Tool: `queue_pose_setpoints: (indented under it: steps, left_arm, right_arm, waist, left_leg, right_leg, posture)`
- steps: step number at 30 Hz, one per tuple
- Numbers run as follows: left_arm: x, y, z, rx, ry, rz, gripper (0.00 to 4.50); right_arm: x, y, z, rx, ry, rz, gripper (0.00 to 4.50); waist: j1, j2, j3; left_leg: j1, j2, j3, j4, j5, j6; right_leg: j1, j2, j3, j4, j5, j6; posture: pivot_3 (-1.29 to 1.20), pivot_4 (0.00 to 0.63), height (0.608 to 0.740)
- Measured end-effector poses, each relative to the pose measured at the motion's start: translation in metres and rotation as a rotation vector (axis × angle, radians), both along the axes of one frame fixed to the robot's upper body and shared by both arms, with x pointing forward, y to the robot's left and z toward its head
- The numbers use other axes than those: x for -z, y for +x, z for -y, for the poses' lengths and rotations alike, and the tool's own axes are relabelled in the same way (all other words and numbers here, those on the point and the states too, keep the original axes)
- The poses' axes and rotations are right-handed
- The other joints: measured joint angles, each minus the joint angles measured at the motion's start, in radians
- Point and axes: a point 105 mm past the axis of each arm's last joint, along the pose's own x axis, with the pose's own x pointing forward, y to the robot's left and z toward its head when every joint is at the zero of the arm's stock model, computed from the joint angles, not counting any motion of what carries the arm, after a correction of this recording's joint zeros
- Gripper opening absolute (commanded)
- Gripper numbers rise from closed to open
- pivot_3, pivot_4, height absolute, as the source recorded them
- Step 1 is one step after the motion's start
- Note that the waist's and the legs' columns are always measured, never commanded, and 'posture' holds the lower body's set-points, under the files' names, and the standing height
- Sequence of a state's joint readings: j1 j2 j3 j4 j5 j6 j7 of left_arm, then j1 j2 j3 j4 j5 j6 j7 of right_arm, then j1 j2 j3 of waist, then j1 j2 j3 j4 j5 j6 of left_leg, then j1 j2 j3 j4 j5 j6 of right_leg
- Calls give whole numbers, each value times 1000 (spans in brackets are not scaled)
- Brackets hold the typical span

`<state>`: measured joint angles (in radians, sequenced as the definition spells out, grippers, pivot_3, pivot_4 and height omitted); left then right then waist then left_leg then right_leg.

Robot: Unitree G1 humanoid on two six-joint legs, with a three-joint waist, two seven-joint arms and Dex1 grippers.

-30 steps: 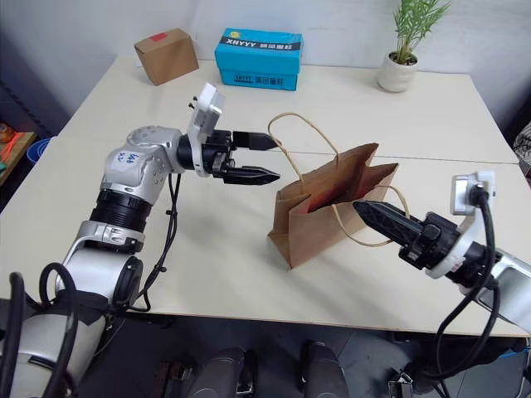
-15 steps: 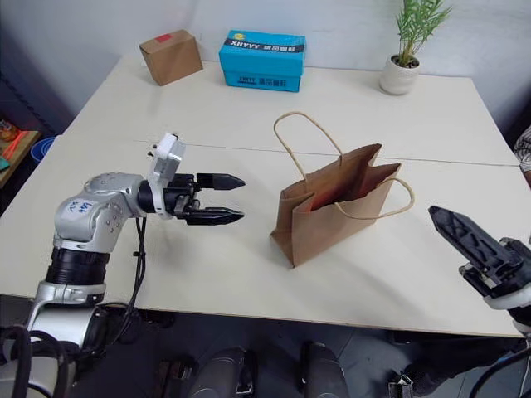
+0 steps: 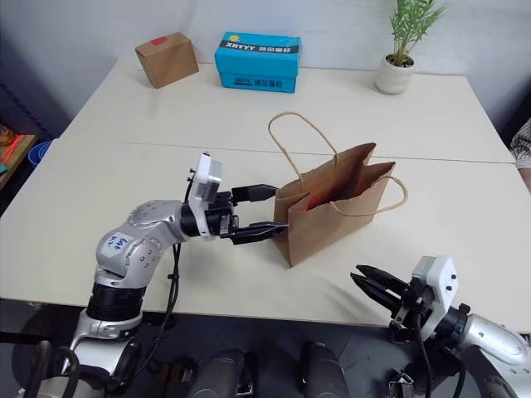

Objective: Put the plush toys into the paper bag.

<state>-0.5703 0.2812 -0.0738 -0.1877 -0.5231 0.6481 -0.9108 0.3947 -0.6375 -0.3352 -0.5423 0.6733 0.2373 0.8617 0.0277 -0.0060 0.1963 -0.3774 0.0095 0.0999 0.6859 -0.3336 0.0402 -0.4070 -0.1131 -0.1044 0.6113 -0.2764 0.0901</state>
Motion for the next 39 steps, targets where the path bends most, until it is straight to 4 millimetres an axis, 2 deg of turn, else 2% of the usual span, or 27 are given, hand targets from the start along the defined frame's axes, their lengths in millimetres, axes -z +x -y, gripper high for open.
queue_pose_setpoints:
  steps: [4, 6, 9, 12, 16, 18, 21, 23, 27, 30, 36, 39]
  left_arm:
    - [4, 0, 12, -23, 7, 29, 4500]
    - [8, 4, 21, -68, 12, 71, 4500]
    - [19, 10, 31, -104, 45, 91, 3858]
    - [28, 18, 31, -139, 62, 95, 2934]
    - [34, 23, 28, -143, 79, 102, 1650]
    - [35, 24, 28, -105, 97, 114, 904]
    - [33, 28, 20, -42, 133, 140, 36]
    - [29, 33, 9, 13, 146, 138, 0]
    - [26, 34, -16, 207, 216, 126, 0]
    - [23, 35, -28, 313, 284, 187, 0]
    - [24, 45, -32, 313, 310, 319, 0]
    - [22, 46, -34, 300, 314, 335, 617]
  right_arm:
    - [-1, 0, 2, 15, -38, 39, 30]
    - [-11, 0, 11, 78, -49, 104, 30]
    - [-26, -5, 22, 122, -59, 161, 0]
    - [-31, -13, 34, 159, -88, 175, 664]
    - [-38, -19, 43, 184, -140, 231, 2024]
    - [-42, -21, 48, 199, -171, 259, 2831]
    - [-47, -24, 55, 221, -209, 284, 3780]
    - [-50, -27, 61, 229, -239, 286, 4443]
    - [-53, -35, 79, 248, -313, 272, 4481]
    - [-60, -43, 92, 250, -377, 272, 4481]
    - [-59, -51, 91, 183, -392, 255, 4481]
    - [-55, -45, 83, 158, -350, 238, 4500]
  waist:
    - [0, 0, 0]
    - [2, 0, 0]
    - [2, 0, 0]
    - [1, 0, 0]
    - [-1, 0, 0]
    - [-1, 0, 0]
    - [-1, 0, 0]
    - [-1, 0, 0]
    - [-1, 0, 0]
    - [1, 0, 0]
    - [-2, 0, 0]
    - [-5, 0, 0]
  left_leg:
    - [0, 0, 0, 0, 0, 0]
    - [0, 0, 1, 0, 0, 0]
    - [2, -1, 2, -1, 0, 1]
    - [2, 0, 2, -1, -1, 1]
    - [3, 0, 3, -2, -1, 1]
    - [3, 0, 3, -2, -1, 1]
    - [3, 0, 3, -2, -1, 1]
    - [3, 0, 4, -2, -1, 1]
    - [3, 0, 6, -2, -1, 1]
    - [3, -1, 7, -2, -2, 2]
    - [3, 0, 6, -2, -2, 3]
    - [4, 1, 7, -2, -2, 3]
  right_leg:
    - [0, 0, 0, 0, 0, 0]
    - [0, 0, 0, 0, 0, 0]
    - [0, 0, 0, 0, 0, 0]
    - [0, -1, 1, -1, 0, -1]
    - [0, -1, 1, -1, 0, -1]
    - [0, -1, 1, -1, -1, -1]
    - [0, -1, 1, -1, -1, -1]
    - [-1, -1, 0, 0, -1, -1]
    - [-2, 2, -2, 0, -1, -1]
    - [-1, 2, -3, -1, -1, -1]
    - [-1, -1, -1, 0, -1, -1]
    - [-1, -1, 0, 1, -1, -1]
  posture:
    - [0, 150, 740]
    - [0, 150, 740]
    - [0, 150, 740]
    - [0, 150, 740]
    - [0, 150, 740]
    - [0, 150, 740]
    - [0, 150, 740]
    - [0, 150, 740]
    - [0, 150, 740]
    - [0, 150, 740]
    - [0, 150, 740]
    - [0, 150, 740]
